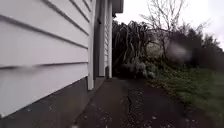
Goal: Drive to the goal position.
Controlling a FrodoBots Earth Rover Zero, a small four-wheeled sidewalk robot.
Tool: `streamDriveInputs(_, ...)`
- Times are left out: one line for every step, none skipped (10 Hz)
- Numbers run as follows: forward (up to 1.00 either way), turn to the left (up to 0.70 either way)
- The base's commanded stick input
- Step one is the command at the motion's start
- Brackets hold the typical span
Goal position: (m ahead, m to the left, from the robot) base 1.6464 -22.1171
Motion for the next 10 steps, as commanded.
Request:
streamDriveInputs(0.00, -0.30)
streamDriveInputs(0.00, -0.13)
streamDriveInputs(-0.48, 0.00)
streamDriveInputs(-0.59, 0.00)
streamDriveInputs(-0.70, 0.00)
streamDriveInputs(-0.70, 0.00)
streamDriveInputs(-0.70, 0.00)
streamDriveInputs(-0.70, 0.00)
streamDriveInputs(-0.70, 0.00)
streamDriveInputs(-0.70, 0.00)
